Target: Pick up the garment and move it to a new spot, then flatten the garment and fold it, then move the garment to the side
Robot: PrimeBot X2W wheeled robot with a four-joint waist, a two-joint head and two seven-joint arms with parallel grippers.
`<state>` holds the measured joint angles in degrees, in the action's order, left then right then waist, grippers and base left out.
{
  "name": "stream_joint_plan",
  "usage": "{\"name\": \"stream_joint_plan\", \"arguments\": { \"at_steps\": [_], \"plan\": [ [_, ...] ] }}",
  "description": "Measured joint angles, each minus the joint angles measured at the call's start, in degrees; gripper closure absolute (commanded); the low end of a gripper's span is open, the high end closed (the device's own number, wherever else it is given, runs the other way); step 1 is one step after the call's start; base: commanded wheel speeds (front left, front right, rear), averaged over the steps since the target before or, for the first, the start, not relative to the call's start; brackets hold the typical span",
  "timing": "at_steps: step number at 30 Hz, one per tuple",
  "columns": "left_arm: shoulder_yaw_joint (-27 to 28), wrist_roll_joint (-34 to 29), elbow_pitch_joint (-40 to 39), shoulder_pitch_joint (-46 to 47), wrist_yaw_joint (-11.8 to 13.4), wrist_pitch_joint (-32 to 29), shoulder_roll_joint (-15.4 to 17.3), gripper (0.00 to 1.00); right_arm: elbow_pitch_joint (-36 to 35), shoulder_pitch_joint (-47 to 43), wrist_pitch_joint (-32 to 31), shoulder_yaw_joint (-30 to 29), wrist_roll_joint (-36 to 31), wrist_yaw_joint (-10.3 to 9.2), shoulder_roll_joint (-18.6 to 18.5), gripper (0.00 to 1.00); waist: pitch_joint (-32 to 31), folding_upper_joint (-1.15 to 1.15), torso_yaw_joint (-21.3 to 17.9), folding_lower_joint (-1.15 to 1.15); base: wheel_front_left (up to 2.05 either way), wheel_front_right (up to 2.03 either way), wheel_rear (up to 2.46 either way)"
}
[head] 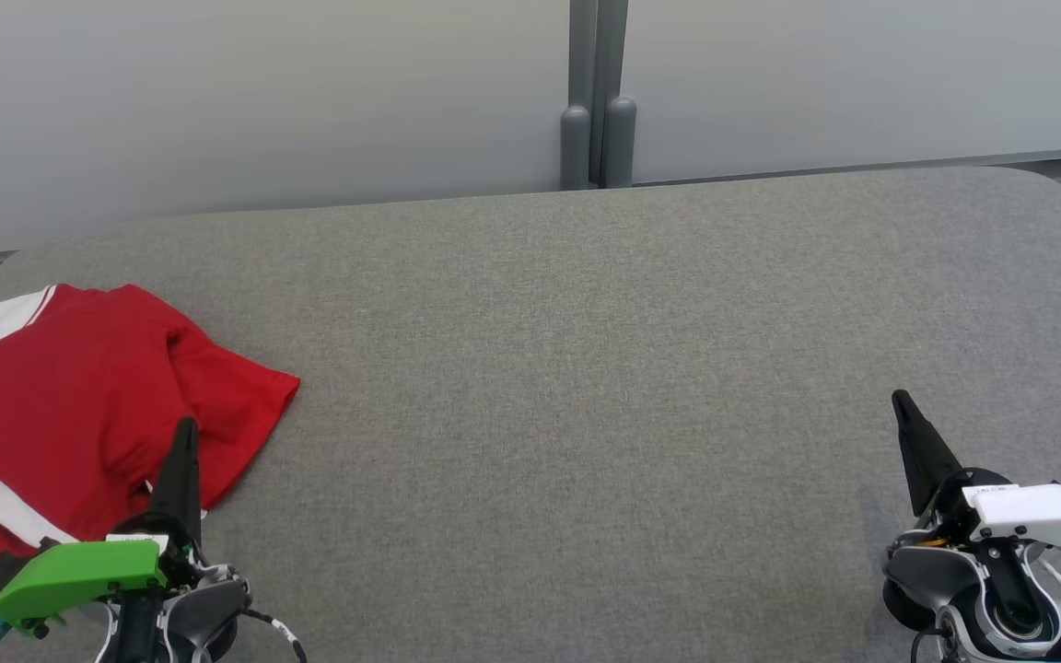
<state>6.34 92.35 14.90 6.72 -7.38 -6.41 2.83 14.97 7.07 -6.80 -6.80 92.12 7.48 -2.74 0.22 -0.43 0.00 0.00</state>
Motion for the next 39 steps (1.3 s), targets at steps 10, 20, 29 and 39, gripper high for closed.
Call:
{"name": "stream_joint_plan", "arguments": {
  "at_steps": [10,20,29,39],
  "plan": [
    [0.0,0.0,0.0,0.0,0.0,0.0,0.0,1.00,0.0,0.0,0.0,0.0,0.0,0.00,0.0,1.00,0.0,0.00,0.0,0.00,0.00,0.00,0.00],
    [0.0,0.0,0.0,0.0,0.0,0.0,0.0,1.00,0.0,0.0,0.0,0.0,0.0,0.00,0.0,1.00,0.0,0.00,0.0,0.00,0.00,0.00,0.00],
    [0.0,0.0,0.0,0.0,0.0,0.0,0.0,1.00,0.0,0.0,0.0,0.0,0.0,0.00,0.0,1.00,0.0,0.00,0.0,0.00,0.00,0.00,0.00],
    [0.0,0.0,0.0,0.0,0.0,0.0,0.0,1.00,0.0,0.0,0.0,0.0,0.0,0.00,0.0,1.00,0.0,0.00,0.0,0.00,0.00,0.00,0.00]
  ]
}}
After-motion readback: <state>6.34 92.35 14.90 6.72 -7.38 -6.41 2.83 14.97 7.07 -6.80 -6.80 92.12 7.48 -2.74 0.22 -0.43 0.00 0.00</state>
